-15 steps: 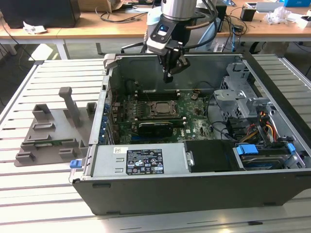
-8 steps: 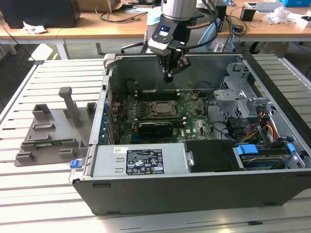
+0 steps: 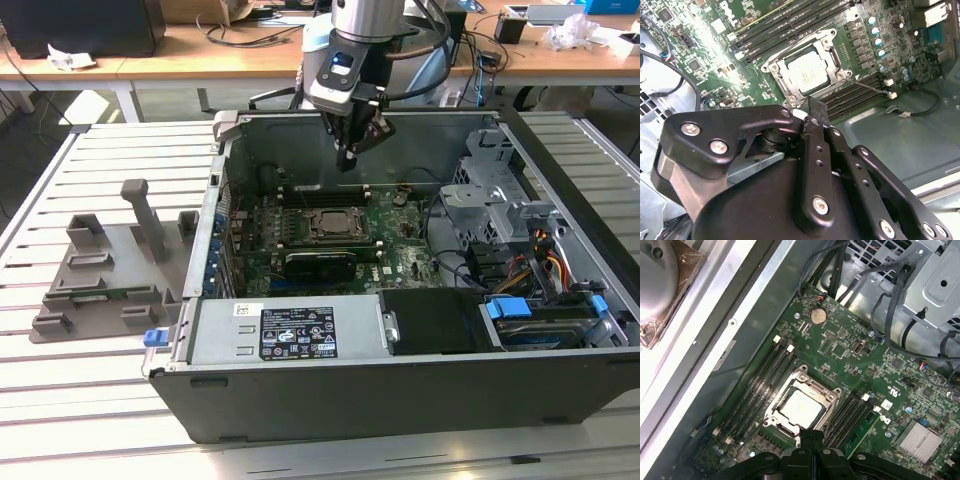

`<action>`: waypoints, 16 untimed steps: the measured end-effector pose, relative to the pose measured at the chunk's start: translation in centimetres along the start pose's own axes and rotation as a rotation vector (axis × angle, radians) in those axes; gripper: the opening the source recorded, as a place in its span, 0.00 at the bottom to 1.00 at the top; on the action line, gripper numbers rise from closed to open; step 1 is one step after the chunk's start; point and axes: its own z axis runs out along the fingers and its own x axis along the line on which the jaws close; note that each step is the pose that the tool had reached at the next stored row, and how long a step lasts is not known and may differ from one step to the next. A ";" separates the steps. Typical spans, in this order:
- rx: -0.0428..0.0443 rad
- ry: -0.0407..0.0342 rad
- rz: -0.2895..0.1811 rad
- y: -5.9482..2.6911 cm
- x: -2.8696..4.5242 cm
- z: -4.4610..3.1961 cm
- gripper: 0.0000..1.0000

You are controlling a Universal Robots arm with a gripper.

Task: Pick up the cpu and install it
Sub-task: 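Install the first cpu locking lever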

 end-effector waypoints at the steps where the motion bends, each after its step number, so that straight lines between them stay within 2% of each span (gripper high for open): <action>1: 0.0001 -0.0003 -0.005 0.00 0.00 0.00 0.11; 16: 0.0021 -0.0081 -0.123 0.00 0.00 0.00 0.11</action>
